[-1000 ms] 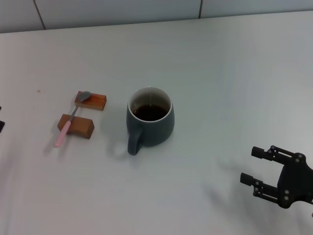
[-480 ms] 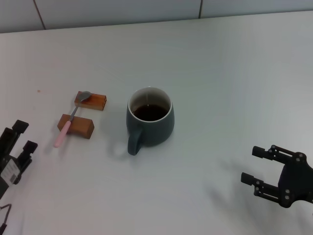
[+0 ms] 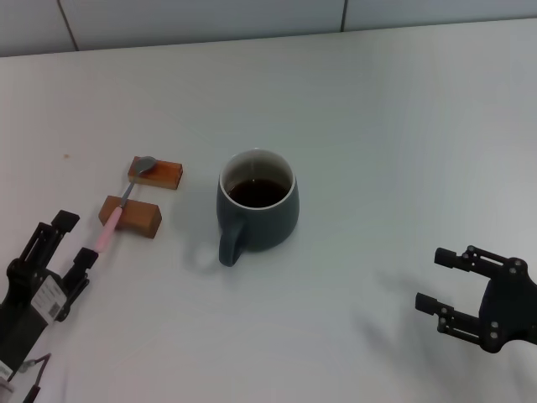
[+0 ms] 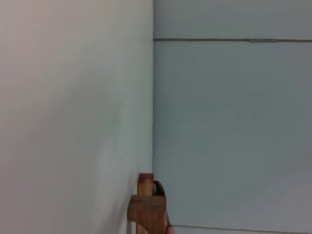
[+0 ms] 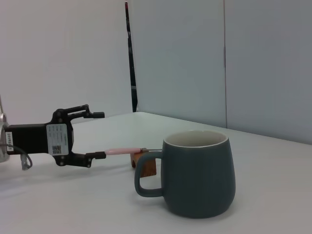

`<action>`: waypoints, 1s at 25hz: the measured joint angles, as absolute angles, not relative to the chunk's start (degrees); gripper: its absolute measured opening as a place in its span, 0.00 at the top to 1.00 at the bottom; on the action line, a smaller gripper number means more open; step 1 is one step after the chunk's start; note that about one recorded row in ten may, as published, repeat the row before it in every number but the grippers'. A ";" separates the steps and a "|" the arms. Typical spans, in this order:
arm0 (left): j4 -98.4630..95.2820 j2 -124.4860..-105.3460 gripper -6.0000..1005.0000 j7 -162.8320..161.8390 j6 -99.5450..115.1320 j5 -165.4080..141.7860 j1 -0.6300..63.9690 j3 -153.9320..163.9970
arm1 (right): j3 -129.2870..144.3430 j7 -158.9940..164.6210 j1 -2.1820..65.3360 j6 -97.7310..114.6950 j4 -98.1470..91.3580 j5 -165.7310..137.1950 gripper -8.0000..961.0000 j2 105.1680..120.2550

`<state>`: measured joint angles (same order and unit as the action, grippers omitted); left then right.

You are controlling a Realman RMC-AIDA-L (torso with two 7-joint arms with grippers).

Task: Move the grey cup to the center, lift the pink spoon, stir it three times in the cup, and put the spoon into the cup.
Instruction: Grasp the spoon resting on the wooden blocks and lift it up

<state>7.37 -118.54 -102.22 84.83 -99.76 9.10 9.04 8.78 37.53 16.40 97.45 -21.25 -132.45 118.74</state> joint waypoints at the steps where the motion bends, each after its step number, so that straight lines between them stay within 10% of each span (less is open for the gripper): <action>1: 7.54 -118.54 0.14 -102.46 84.82 -99.75 9.20 9.05 | 8.78 37.53 16.45 97.45 -21.25 -132.45 0.28 118.74; 25: 9.34 -118.71 0.14 -104.07 80.00 -99.50 12.05 9.45 | 8.97 39.04 17.89 97.46 -22.00 -132.74 0.29 118.65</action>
